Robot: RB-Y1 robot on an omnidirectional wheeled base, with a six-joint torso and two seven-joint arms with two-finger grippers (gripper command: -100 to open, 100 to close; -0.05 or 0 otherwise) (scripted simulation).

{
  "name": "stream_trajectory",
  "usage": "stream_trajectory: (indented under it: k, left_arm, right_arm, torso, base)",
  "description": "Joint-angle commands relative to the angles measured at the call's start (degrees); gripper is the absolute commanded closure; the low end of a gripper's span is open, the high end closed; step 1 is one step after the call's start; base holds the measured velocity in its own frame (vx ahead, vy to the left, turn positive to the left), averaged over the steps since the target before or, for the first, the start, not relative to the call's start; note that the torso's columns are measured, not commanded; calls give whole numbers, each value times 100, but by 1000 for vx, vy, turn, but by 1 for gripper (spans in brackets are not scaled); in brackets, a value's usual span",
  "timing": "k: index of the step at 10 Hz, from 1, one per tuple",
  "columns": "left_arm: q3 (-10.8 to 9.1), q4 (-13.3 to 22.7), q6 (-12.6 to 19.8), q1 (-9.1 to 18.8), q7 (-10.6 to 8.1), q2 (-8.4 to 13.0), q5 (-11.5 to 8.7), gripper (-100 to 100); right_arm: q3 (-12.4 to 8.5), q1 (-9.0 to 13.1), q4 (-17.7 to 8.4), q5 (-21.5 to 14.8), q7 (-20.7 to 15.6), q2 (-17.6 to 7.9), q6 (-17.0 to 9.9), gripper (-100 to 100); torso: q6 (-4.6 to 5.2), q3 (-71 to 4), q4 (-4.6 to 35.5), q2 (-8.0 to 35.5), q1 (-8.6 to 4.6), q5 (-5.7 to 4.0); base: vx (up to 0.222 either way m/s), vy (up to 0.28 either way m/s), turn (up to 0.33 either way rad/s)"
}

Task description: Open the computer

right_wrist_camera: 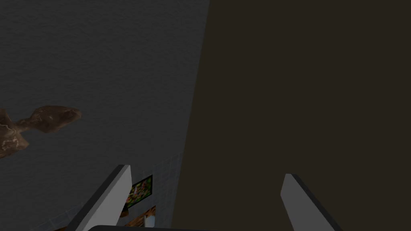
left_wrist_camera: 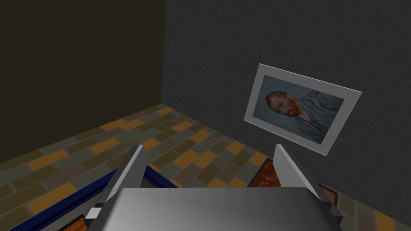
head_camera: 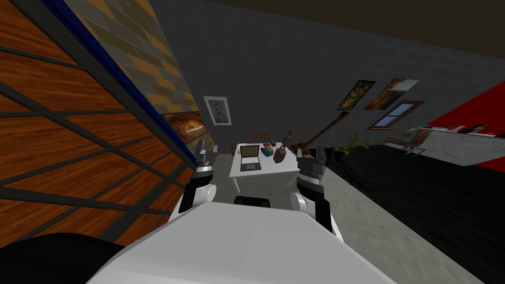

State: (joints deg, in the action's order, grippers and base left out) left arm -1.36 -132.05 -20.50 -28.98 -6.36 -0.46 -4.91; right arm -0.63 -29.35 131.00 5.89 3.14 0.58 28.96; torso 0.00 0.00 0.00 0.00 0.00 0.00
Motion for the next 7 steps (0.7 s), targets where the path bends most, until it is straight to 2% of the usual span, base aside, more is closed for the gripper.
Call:
stream_trajectory:
  k: [1, 7]
  left_arm:
    - [0, 0, 0, 0, 0, 0, 0, 0]
    - [0, -1, -1, 0, 0, 0, 0, 0]
  right_arm:
    - [0, 0, 0, 0, 0, 0, 0, 0]
    - [0, 0, 2, 0, 0, 0, 1, 0]
  torso:
    - [0, -467, 235, 232, 0, 0]
    - [0, -5381, 2691, 2693, 0, 0]
  base:
    - [0, 0, 0]
    - [0, 0, 0]
